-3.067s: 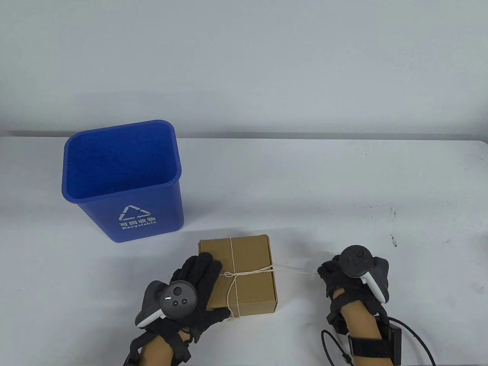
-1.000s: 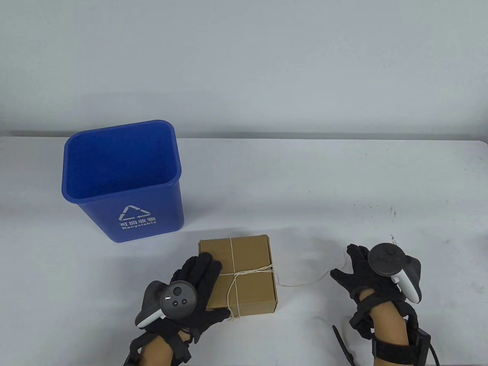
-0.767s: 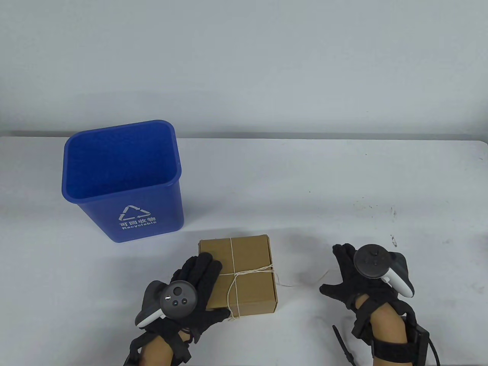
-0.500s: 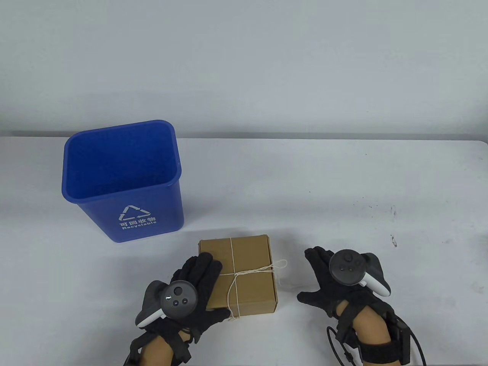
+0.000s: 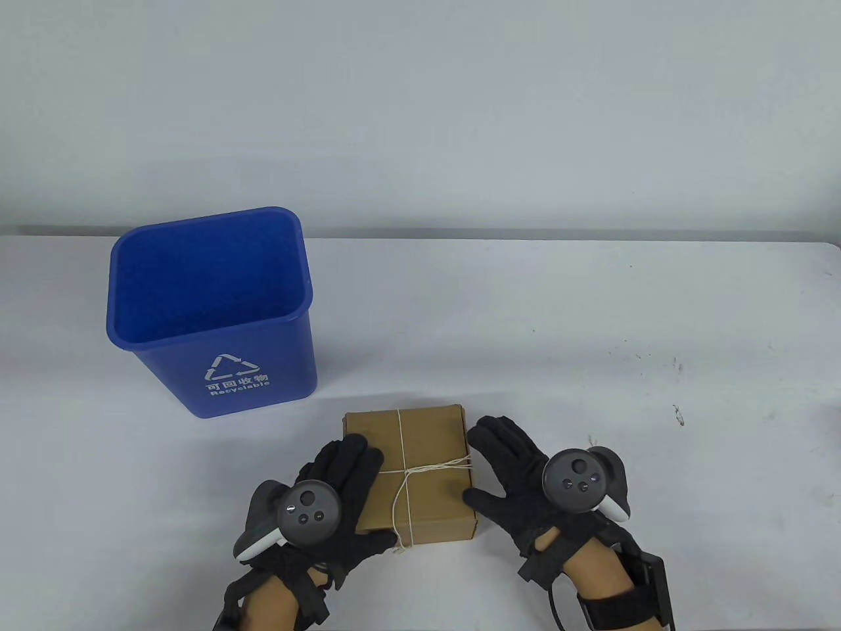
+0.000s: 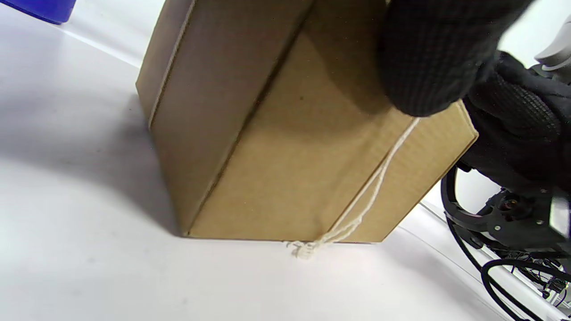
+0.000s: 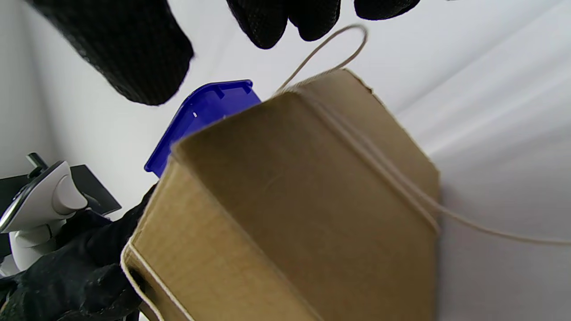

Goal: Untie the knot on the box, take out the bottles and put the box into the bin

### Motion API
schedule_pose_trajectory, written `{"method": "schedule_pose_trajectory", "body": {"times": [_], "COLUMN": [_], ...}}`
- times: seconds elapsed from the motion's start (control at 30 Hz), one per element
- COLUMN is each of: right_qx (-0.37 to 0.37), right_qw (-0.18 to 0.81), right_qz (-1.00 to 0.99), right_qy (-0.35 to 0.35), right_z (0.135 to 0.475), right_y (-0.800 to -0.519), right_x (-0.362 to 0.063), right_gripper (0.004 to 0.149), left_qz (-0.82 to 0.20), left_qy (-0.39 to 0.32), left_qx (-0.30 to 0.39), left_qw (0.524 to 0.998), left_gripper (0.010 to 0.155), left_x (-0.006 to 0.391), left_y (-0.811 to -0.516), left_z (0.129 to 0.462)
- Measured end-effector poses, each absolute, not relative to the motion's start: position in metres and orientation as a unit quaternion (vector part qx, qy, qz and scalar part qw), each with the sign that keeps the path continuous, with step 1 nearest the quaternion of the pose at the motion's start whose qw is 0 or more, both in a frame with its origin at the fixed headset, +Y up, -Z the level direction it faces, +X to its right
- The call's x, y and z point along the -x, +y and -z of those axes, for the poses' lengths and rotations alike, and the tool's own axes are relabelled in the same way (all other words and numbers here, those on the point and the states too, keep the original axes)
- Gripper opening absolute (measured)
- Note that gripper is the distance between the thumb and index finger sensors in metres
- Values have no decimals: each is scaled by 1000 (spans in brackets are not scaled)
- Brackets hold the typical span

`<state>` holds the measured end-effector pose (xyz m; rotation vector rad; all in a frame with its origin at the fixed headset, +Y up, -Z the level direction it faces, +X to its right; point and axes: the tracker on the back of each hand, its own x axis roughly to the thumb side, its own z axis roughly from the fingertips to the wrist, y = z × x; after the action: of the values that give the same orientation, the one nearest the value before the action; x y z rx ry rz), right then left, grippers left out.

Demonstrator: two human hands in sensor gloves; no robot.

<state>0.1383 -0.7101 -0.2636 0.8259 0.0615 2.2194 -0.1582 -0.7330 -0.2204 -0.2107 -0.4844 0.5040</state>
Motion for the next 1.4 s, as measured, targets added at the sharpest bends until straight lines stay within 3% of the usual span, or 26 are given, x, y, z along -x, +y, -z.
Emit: {"method": "schedule_pose_trajectory", "body": {"times": [0.47,0.73,1.0,1.33,1.4], "right_qx": [-292,-279,-272,-272,-271], "right_qw": [354,358,359,360,361], "right_qz": [-885,-886,-888,-887,-887], "right_qy": [85,94,95,98,98], "right_z": [274,270,268,267,267], "right_y": [-737,-738,-738,-738,-738], "right_x": [-129,-128,-127,-126,-126], "right_gripper": [82,81,81,81,81], "left_qz": [-267,-248,-209,-267,-276], "left_qy": [-245,-268,-291,-271,-270], "left_qx": [101,10,-51,-71,-70], "left_qw": [927,931,932,922,920], "left_gripper": [106,102,74,41,41], "left_x": [158,148,140,143,144], "left_y": [-731,-721,-712,-711,-710], "left_z": [223,210,200,200,200]}}
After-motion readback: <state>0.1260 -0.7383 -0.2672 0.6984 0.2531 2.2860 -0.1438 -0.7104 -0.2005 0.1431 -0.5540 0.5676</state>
